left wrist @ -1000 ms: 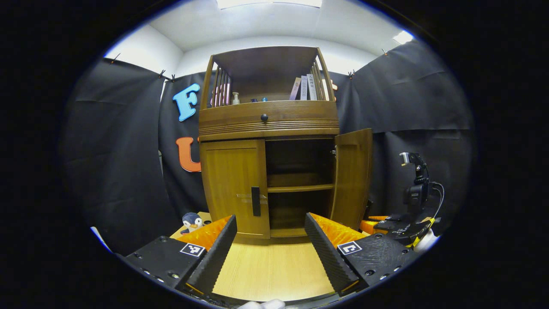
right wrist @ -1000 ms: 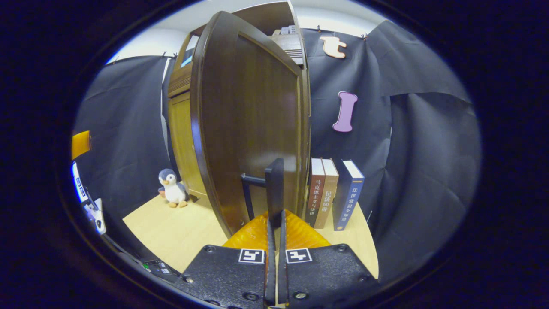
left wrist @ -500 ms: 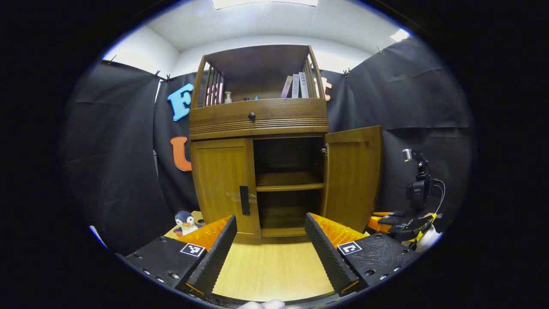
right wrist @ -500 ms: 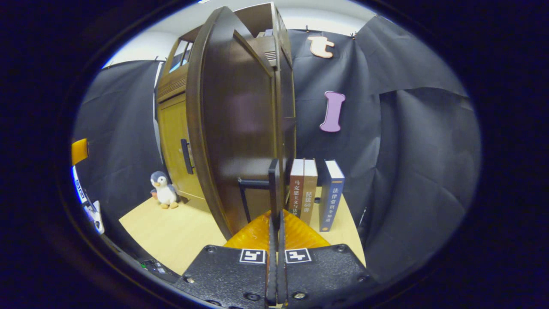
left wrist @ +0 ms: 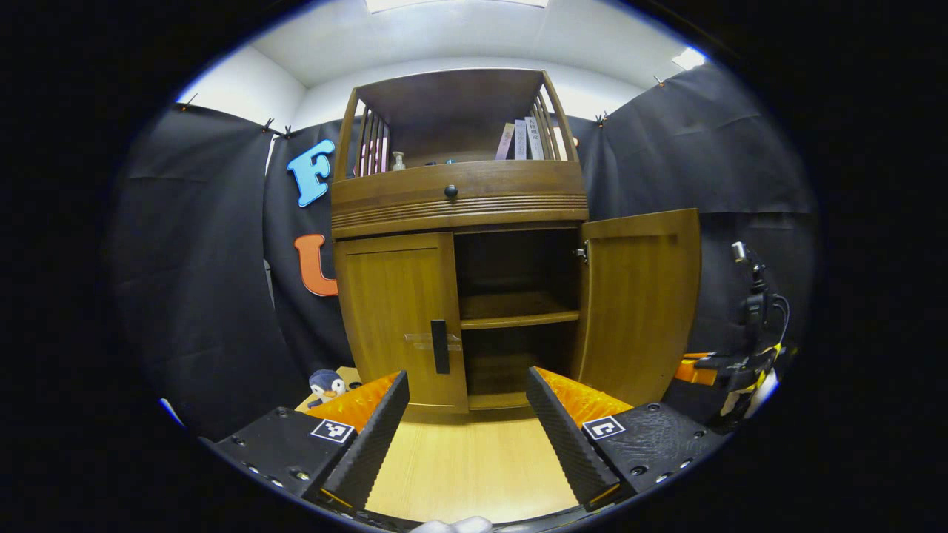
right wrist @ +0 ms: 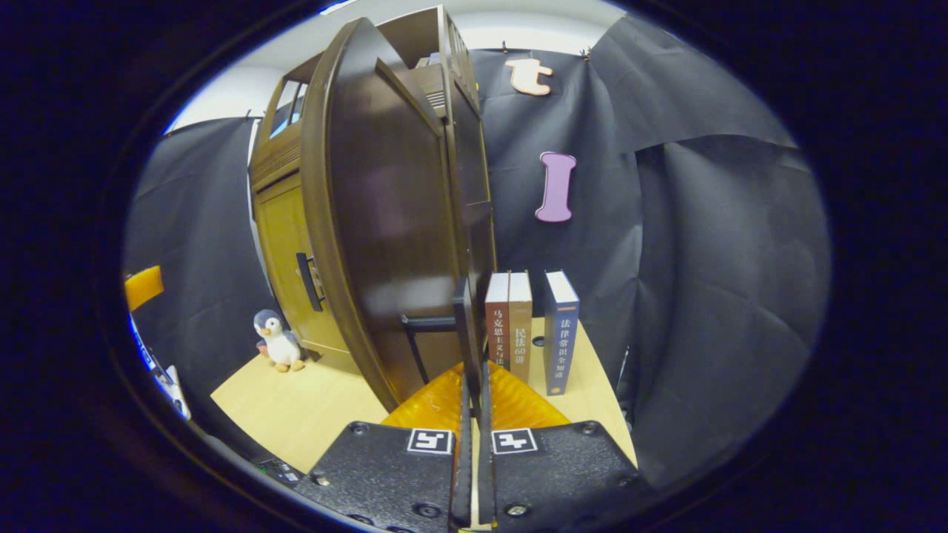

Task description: Open the right door of the double-door shoe cabinet with the right hand, and open the left door with the left hand.

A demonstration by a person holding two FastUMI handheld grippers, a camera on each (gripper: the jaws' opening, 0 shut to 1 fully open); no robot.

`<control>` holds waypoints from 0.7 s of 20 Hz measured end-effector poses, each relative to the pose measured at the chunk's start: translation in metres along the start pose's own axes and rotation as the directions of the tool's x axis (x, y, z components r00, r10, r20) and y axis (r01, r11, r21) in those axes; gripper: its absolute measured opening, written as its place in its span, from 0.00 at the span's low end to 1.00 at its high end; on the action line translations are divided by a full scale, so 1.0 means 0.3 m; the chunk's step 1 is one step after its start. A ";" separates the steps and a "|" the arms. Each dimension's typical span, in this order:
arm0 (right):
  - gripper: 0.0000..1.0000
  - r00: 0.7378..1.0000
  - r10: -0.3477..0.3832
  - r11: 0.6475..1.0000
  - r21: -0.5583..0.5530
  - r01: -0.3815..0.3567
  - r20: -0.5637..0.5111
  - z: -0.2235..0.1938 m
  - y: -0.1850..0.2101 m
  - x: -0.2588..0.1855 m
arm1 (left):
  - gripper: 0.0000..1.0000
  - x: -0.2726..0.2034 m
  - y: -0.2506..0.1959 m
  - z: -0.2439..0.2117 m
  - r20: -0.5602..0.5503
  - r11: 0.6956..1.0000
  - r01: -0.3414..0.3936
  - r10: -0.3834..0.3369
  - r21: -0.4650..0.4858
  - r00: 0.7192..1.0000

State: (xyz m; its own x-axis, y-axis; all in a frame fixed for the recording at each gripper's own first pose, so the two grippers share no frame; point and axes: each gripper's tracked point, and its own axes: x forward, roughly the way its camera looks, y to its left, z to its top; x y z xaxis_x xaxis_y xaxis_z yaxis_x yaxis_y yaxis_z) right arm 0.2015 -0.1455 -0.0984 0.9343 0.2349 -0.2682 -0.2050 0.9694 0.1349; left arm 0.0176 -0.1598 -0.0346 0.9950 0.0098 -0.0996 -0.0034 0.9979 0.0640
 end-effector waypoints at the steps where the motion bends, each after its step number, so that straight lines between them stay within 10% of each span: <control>1: 0.11 1.000 -0.021 1.000 -0.003 0.021 0.009 0.004 -0.007 -0.025 | 0.96 0.013 0.023 -0.002 0.001 1.000 0.002 -0.002 0.001 1.000; 9: 0.90 0.966 -0.229 0.973 0.020 0.228 0.123 0.130 0.091 -0.234 | 0.96 0.154 0.214 -0.034 0.017 1.000 0.025 -0.025 0.010 1.000; 14: 1.00 0.953 -0.245 0.968 -0.018 0.252 0.175 0.144 0.326 -0.278 | 0.96 0.240 0.294 -0.062 0.018 0.999 0.048 -0.048 -0.003 0.999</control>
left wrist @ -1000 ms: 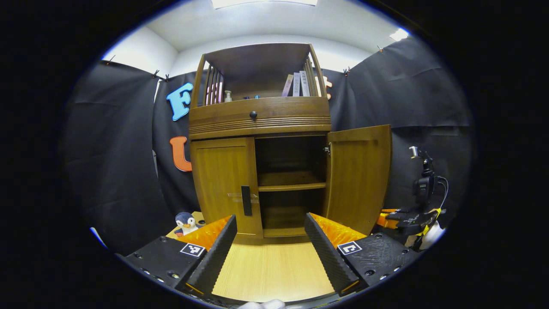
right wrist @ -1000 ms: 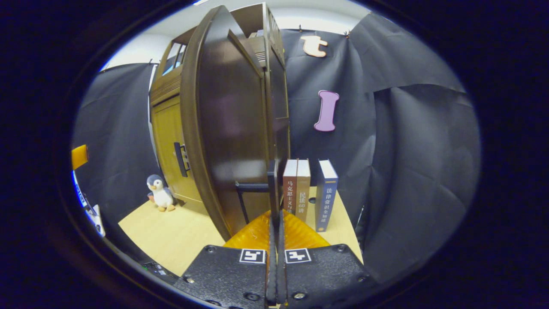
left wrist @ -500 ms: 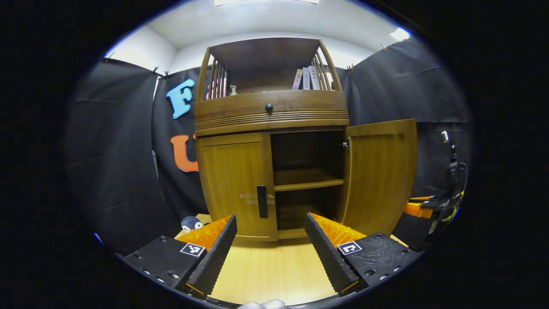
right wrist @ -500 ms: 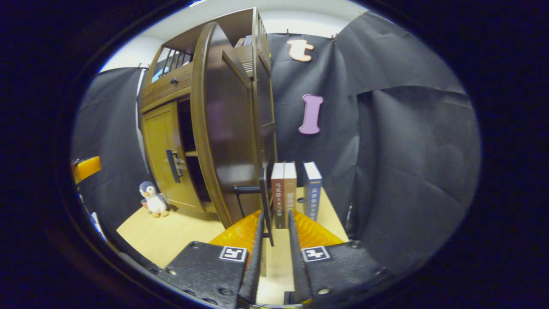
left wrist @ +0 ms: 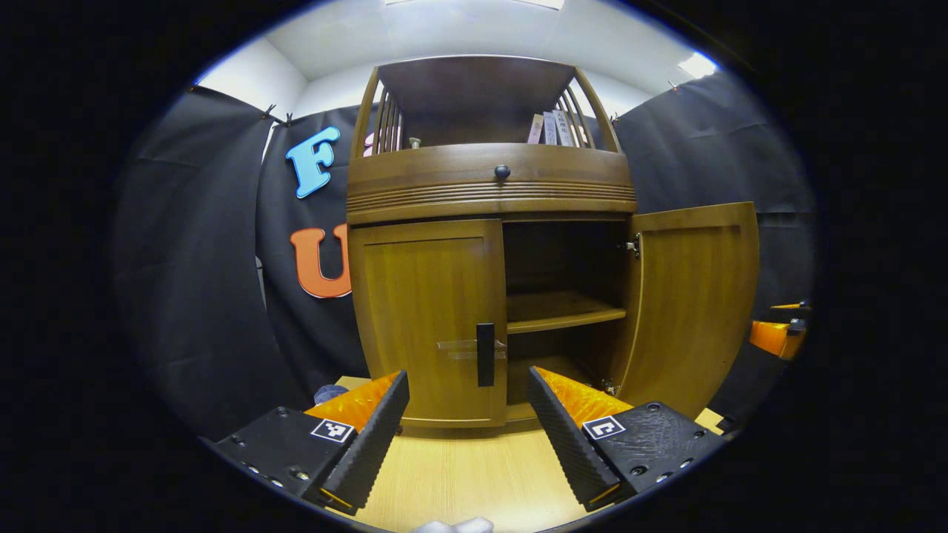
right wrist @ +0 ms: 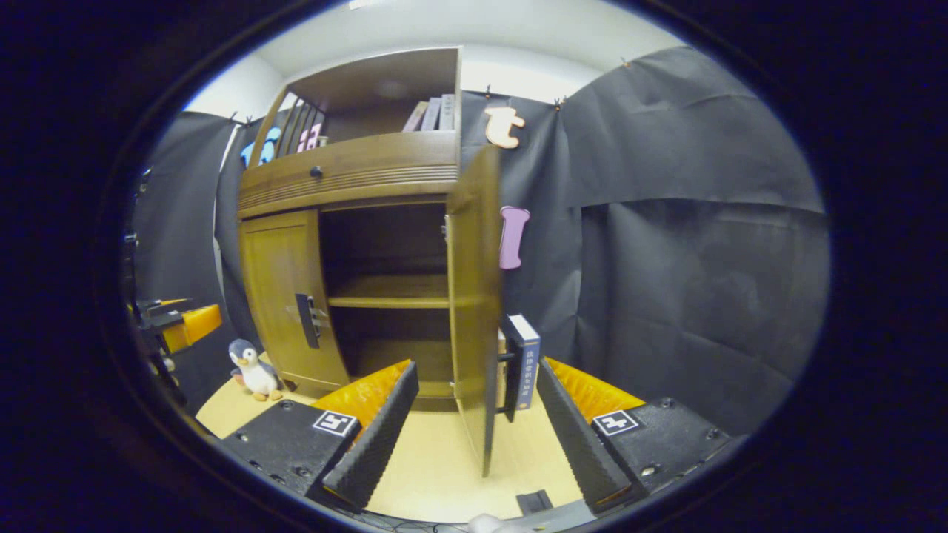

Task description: Open the right door of the double-door shoe cabinet with the right hand, and open the left door with the left hand.

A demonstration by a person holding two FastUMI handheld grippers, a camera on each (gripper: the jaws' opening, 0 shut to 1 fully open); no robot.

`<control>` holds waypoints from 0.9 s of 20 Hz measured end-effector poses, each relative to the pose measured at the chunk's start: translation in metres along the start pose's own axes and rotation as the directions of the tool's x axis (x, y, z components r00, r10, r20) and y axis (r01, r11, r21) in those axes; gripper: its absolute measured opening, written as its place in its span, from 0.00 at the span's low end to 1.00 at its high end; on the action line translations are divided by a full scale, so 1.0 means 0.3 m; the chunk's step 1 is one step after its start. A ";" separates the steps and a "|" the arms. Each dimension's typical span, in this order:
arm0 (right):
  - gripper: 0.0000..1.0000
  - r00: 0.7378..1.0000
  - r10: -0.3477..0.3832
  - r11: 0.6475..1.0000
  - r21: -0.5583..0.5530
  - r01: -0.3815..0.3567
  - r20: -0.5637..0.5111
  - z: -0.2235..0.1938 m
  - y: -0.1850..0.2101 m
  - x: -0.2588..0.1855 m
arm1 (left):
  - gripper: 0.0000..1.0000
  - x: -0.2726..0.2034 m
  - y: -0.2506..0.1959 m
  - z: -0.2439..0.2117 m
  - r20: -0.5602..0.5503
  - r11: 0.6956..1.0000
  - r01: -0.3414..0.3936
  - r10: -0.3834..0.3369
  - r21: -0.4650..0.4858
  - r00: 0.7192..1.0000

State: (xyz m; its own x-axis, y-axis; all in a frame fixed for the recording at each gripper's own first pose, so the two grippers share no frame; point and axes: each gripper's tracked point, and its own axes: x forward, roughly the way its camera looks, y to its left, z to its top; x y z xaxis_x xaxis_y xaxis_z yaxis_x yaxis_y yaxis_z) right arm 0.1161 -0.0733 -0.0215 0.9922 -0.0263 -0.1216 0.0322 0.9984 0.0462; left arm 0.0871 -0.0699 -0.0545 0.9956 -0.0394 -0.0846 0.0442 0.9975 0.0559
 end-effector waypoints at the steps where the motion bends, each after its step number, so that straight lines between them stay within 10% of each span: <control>1: 1.00 1.000 0.003 1.000 -0.002 -0.003 0.001 -0.002 0.045 -0.016 | 0.96 0.015 0.018 -0.009 0.003 1.000 0.004 -0.004 0.003 1.000; 18: 1.00 0.994 -0.083 0.995 -0.053 0.080 -0.067 -0.010 0.270 -0.061 | 0.95 0.659 -0.078 -0.184 -0.004 0.993 0.108 -0.108 -0.048 0.994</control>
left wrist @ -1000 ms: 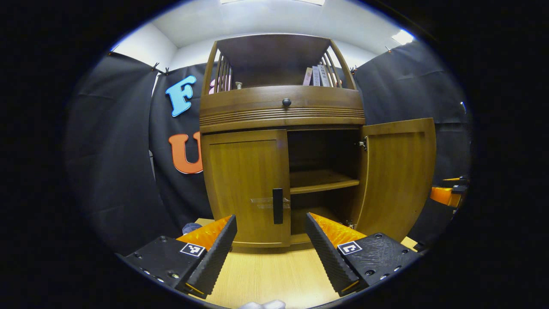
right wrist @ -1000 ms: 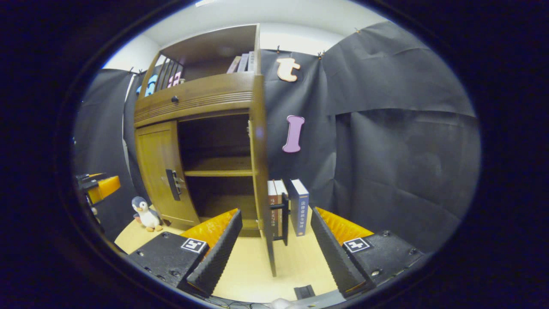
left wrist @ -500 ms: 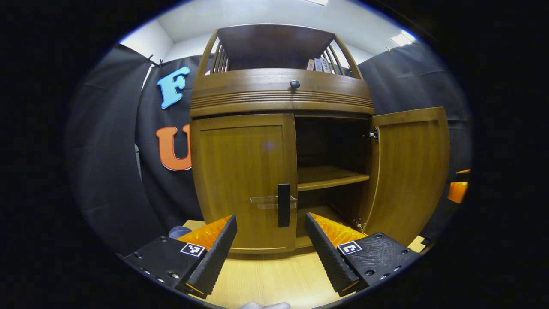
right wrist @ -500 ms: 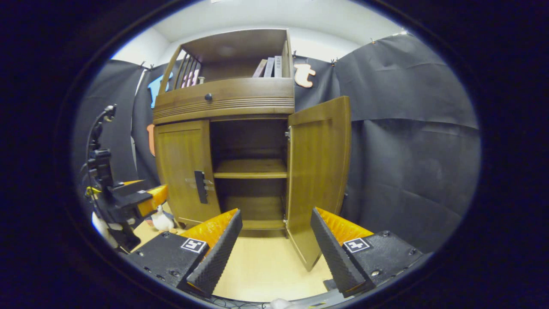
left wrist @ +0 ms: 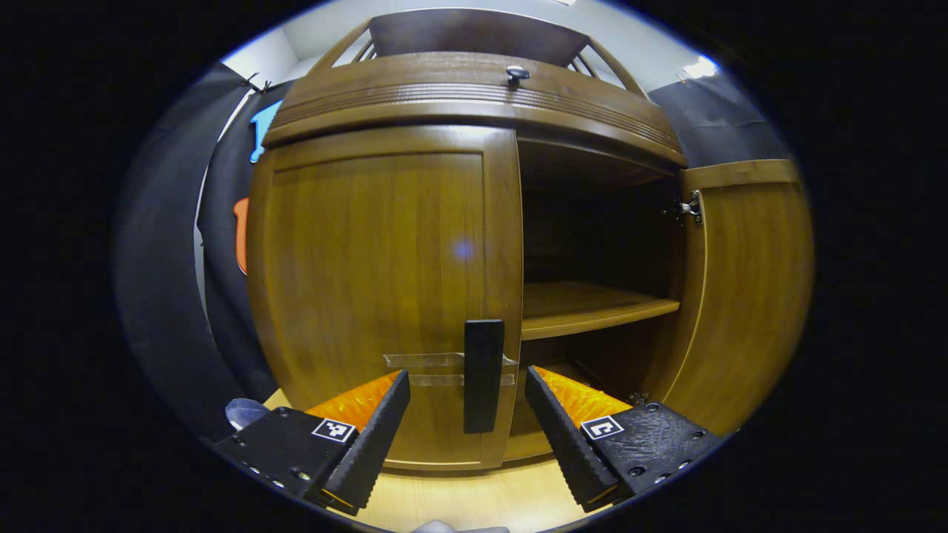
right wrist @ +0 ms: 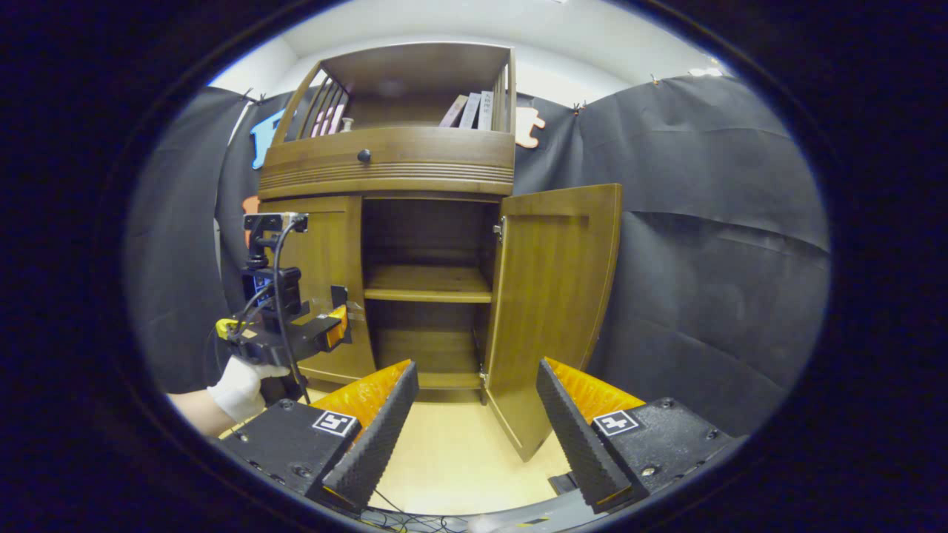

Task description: Open the right door of the double-door shoe cabinet with the right hand, and open the left door with the left hand.

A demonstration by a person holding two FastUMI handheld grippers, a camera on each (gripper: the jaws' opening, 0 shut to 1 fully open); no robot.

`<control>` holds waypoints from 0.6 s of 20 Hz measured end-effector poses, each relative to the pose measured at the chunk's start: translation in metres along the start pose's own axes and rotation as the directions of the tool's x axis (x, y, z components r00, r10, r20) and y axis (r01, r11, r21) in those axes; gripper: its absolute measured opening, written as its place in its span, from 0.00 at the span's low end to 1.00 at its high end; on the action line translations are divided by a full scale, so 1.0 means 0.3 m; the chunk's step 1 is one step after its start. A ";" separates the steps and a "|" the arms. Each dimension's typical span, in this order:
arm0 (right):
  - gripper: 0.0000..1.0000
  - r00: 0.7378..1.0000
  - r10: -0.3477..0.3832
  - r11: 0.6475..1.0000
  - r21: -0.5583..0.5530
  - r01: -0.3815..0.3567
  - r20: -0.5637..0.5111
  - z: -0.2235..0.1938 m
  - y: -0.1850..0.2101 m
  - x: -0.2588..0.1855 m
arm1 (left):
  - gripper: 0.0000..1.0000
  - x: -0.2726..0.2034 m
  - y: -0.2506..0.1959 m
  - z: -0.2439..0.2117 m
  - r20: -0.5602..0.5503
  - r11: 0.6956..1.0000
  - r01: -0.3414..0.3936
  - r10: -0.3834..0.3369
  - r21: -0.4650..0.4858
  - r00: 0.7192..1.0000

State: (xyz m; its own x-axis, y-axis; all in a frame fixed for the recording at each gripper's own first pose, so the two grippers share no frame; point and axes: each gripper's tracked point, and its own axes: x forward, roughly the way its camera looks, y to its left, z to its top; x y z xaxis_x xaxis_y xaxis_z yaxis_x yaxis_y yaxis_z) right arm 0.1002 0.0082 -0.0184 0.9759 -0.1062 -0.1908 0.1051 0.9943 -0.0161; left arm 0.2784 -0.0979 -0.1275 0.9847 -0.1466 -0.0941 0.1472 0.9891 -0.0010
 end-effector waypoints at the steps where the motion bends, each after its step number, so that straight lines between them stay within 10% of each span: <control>1: 1.00 1.000 -0.006 1.000 -0.003 0.006 -0.006 -0.004 -0.002 0.001 | 0.95 0.024 -0.005 -0.011 -0.004 1.000 0.009 -0.009 -0.002 1.000; 6: 1.00 1.000 -0.011 1.000 -0.016 0.011 -0.025 -0.018 -0.001 0.009 | 1.00 0.104 -0.021 -0.038 -0.020 1.000 0.013 -0.013 0.000 1.000; 12: 1.00 1.000 -0.005 1.000 -0.025 0.004 -0.023 -0.024 0.008 0.006 | 0.46 0.126 -0.019 -0.048 -0.023 0.999 0.033 -0.033 0.011 0.999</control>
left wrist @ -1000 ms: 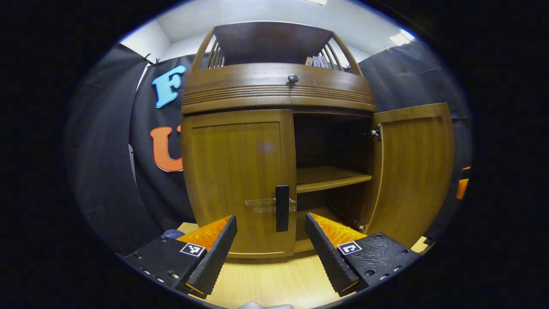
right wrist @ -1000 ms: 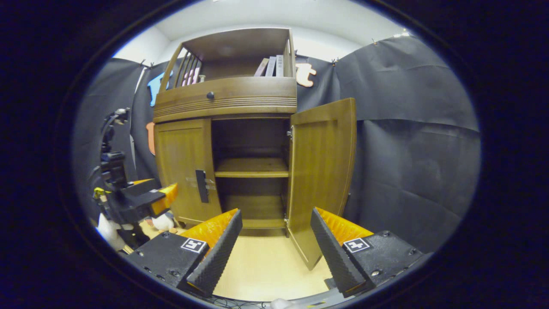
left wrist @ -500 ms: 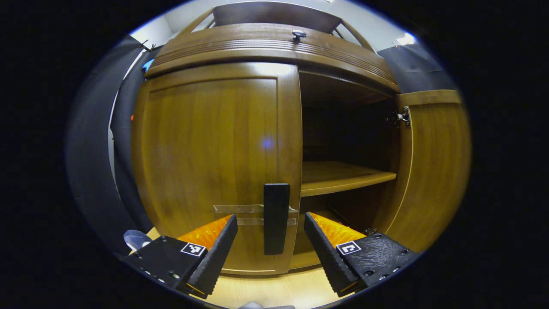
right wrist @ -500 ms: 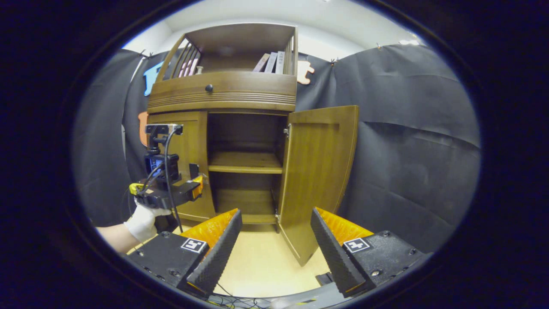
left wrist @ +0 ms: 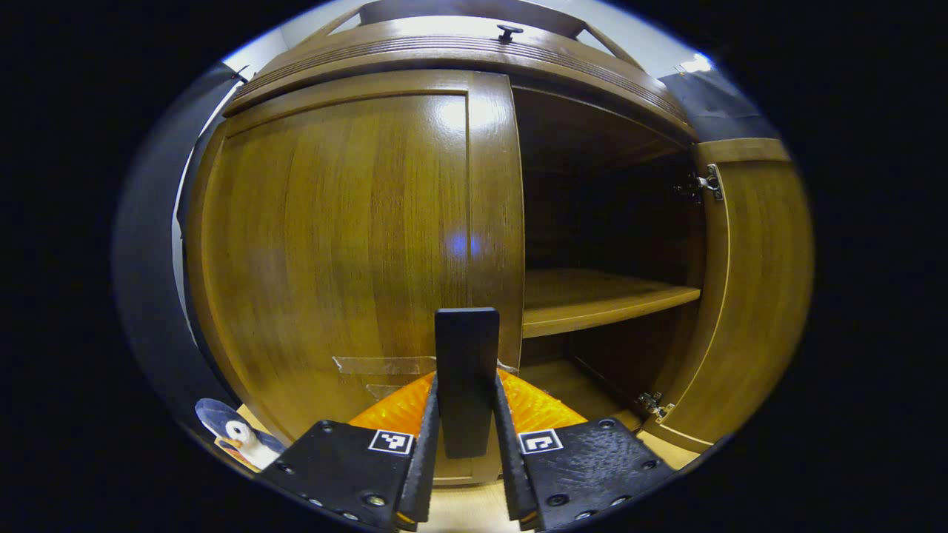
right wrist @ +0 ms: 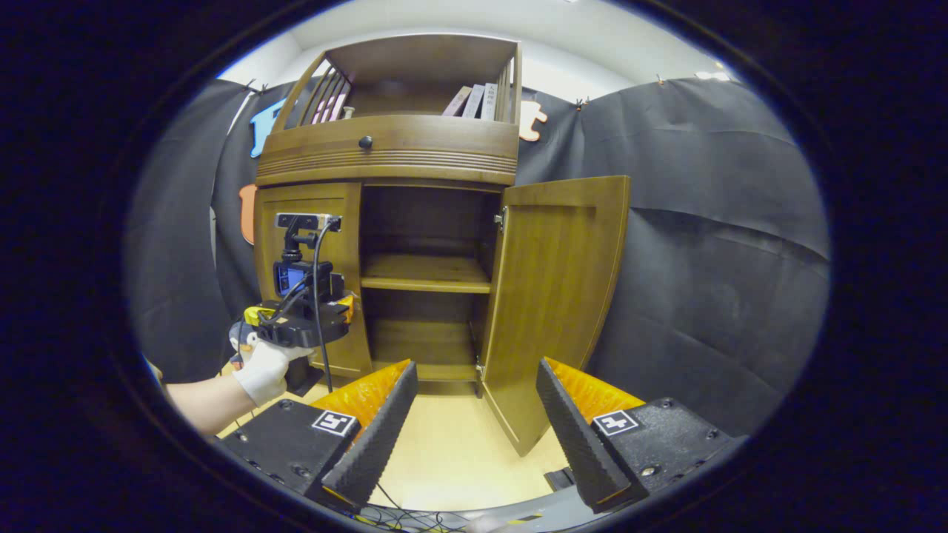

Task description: Open the right door of the double-door shoe cabinet with the right hand, and open the left door with the left hand.

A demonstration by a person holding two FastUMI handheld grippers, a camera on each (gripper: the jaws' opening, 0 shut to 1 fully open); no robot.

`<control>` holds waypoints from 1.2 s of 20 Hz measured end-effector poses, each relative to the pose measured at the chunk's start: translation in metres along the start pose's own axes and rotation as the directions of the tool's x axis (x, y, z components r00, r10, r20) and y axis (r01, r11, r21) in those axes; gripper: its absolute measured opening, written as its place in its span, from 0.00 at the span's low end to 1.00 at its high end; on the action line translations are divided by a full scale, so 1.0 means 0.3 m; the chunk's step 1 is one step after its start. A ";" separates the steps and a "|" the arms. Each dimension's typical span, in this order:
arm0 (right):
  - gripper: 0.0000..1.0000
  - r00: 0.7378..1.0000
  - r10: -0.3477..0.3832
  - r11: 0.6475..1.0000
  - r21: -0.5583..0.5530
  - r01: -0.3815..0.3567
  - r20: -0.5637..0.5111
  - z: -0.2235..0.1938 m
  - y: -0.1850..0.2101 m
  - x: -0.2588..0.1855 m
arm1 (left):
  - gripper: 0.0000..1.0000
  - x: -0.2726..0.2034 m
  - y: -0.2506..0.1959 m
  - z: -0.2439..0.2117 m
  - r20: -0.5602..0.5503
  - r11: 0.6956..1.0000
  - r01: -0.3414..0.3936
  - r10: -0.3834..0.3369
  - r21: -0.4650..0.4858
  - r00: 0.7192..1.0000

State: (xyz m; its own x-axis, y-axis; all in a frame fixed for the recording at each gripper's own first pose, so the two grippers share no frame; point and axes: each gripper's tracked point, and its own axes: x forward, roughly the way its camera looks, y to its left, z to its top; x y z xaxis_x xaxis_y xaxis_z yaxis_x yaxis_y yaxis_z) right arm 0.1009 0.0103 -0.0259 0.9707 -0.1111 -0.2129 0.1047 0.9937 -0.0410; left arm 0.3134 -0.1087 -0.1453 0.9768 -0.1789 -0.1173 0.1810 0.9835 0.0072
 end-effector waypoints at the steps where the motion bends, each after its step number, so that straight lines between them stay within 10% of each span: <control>1: 1.00 1.000 -0.001 1.000 0.001 0.001 0.001 0.001 -0.006 0.000 | 0.31 0.011 -0.002 -0.002 -0.005 1.000 0.006 -0.006 0.006 1.000; 14: 1.00 0.995 0.105 0.995 0.002 -0.105 0.004 -0.026 0.074 -0.031 | 0.22 -0.287 0.037 -0.034 0.000 0.994 0.105 -0.105 -0.010 0.994; 24: 1.00 0.969 0.246 0.969 0.005 -0.246 0.008 -0.050 0.212 -0.068 | 0.22 -0.566 0.203 -0.071 -0.004 0.998 0.052 -0.052 -0.039 0.999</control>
State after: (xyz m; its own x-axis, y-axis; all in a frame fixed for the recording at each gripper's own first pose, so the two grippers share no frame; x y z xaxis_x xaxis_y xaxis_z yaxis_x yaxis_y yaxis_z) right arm 0.0844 0.0755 -0.0389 0.9683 0.1374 -0.2084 -0.1368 0.9905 0.0175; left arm 0.1560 -0.0179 -0.1461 0.9655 -0.2300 -0.1218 0.2270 0.9732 -0.0374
